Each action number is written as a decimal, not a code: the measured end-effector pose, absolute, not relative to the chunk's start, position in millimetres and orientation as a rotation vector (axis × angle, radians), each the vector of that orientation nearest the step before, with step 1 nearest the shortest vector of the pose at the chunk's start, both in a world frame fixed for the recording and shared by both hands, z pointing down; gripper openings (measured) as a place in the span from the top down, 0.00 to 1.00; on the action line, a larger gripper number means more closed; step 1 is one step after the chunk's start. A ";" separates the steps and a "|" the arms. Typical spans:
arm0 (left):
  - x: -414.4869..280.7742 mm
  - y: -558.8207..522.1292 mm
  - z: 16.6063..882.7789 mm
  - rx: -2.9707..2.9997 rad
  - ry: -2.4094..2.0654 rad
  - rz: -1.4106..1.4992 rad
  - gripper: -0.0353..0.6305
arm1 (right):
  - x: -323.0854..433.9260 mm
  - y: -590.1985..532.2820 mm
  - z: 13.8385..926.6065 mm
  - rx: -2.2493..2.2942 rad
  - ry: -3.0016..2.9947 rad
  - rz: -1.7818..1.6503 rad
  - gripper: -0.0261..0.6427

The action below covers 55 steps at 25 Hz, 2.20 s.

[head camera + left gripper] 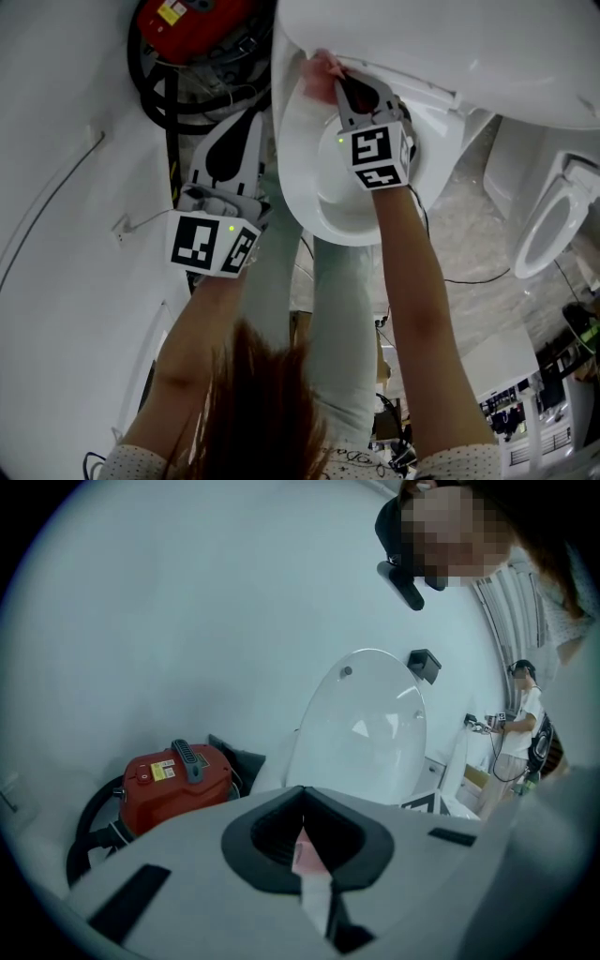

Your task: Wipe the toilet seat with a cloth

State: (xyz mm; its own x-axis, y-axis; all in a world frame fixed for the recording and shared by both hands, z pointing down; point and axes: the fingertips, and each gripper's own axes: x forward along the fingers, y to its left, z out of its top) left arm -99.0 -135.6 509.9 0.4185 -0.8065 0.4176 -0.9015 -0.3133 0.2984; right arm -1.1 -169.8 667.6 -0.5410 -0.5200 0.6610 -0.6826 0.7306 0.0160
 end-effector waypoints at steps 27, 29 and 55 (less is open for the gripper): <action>-50.3 -122.2 507.3 2.226 -1.401 0.263 0.95 | 91.7 -161.9 664.7 0.943 -2.240 0.314 0.92; -47.9 -120.0 507.4 2.225 -1.400 0.260 0.95 | 95.6 -161.1 664.7 0.940 -2.239 0.306 0.92; -14.6 -113.3 508.5 2.212 -1.407 0.232 0.95 | 169.8 -150.7 669.3 0.904 -2.255 0.360 0.92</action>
